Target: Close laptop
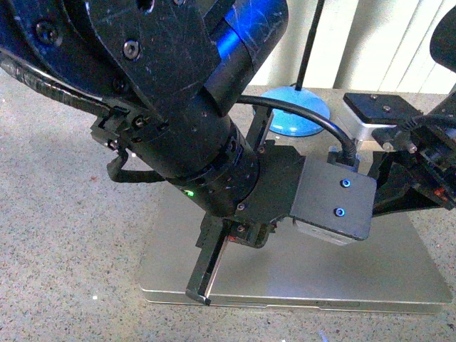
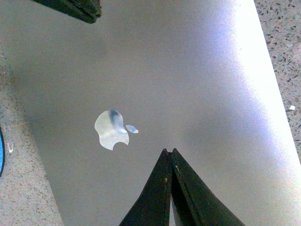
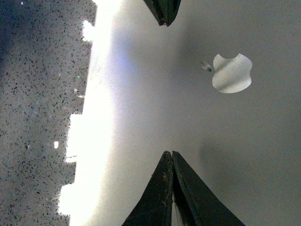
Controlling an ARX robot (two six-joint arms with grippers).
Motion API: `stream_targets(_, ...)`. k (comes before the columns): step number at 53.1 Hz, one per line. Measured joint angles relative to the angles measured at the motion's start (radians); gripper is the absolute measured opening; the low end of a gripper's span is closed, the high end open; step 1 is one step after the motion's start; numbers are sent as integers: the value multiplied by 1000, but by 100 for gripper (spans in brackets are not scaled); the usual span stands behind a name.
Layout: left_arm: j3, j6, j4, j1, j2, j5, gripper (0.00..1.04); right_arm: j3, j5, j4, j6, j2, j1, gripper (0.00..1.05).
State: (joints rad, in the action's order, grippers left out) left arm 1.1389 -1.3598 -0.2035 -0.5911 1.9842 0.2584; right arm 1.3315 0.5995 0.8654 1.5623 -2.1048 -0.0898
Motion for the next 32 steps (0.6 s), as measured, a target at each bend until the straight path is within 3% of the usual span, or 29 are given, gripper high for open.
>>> stream_targets(32, -41, 29, 29, -17, 19, 8, 4, -76, -33, -42, -3, -18, 3, 3)
